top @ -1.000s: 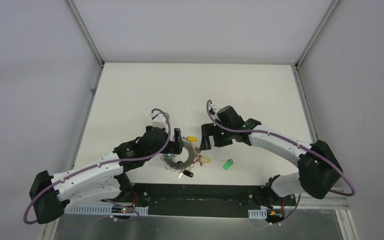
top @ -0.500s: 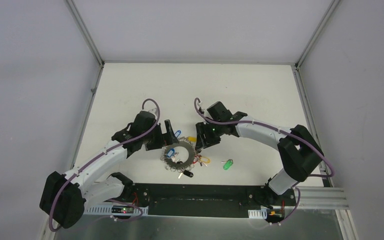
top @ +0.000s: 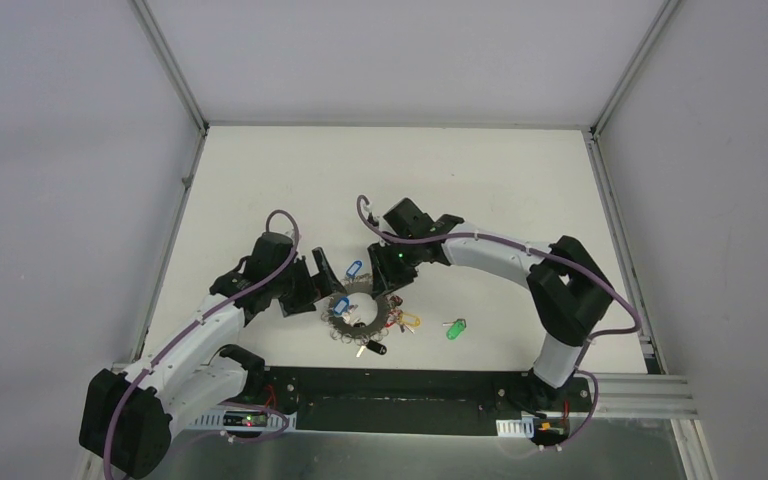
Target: Put the keys on the keyring
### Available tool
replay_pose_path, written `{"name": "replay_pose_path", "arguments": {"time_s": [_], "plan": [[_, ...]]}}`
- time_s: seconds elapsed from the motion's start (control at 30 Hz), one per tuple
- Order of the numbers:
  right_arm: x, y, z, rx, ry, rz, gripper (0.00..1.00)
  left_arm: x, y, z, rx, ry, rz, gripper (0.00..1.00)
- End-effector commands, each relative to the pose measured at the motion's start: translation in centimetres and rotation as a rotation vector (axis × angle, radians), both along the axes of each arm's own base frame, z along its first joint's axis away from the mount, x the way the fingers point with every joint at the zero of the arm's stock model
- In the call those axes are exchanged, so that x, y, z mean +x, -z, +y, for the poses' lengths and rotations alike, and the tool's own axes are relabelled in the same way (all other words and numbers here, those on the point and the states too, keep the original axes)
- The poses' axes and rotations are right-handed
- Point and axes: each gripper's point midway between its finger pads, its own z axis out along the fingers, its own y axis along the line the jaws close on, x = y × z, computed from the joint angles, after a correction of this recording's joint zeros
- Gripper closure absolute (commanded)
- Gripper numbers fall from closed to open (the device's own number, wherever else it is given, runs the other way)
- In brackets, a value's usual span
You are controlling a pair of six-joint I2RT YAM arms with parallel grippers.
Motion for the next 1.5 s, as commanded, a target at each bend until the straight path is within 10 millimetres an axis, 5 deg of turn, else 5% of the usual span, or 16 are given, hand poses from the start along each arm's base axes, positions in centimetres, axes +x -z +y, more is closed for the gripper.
{"name": "replay_pose_path", "arguments": {"time_s": [0.0,0.47,0.7,1.17,1.47], "plan": [[0.6,-1.5,2.2,0.017,-0.019,-0.036,0.67,-0.4,0.1,0.2,0.002,-0.021,0.045,0.03],[-2.6,-0.2,4.3,-0.003,-0.043,0.101,0.67,-0.2,-0.6,1.7,0.071,-0.095,0.054,0.03],[-2.8,-0.3,4.6,0.013,-0.067,0.113,0.66,-1.6,-0.7,0.9,0.015,-0.03,0.069,0.31],[-3.5,-0.6,4.6,0.084,-0.05,0.178,0.65,-6.3,0.7,-2.0,-0.18,0.108,0.195,0.52],[-5.2,0.0,5.6,0.14,-0.07,0.276,0.94,-6.9,1.5,-3.1,-0.281,0.103,0.176,0.65]]}}
